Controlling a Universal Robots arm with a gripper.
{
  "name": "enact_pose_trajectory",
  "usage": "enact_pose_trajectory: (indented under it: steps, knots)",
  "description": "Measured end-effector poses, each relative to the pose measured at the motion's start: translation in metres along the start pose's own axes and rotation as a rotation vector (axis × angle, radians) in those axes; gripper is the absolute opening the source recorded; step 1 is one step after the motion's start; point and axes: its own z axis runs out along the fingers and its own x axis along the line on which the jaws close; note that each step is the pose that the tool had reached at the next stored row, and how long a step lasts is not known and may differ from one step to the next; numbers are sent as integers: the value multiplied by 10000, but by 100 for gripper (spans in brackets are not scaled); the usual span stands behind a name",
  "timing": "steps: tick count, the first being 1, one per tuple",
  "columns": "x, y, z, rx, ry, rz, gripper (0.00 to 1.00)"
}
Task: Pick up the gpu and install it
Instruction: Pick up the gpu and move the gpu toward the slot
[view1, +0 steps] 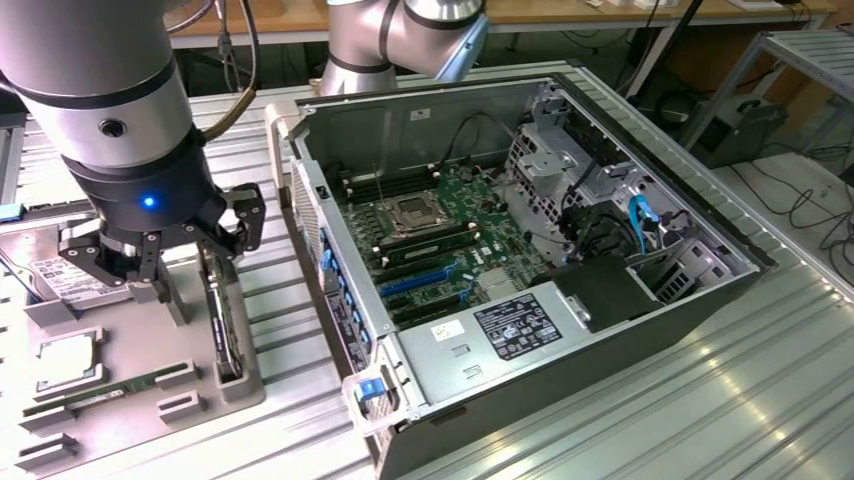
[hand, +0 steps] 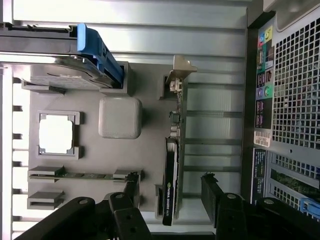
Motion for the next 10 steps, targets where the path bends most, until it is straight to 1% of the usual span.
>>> enact_pose_trajectory:
  steps: [10]
  knots:
    - [2, -13, 99, 0, -3, -1, 62]
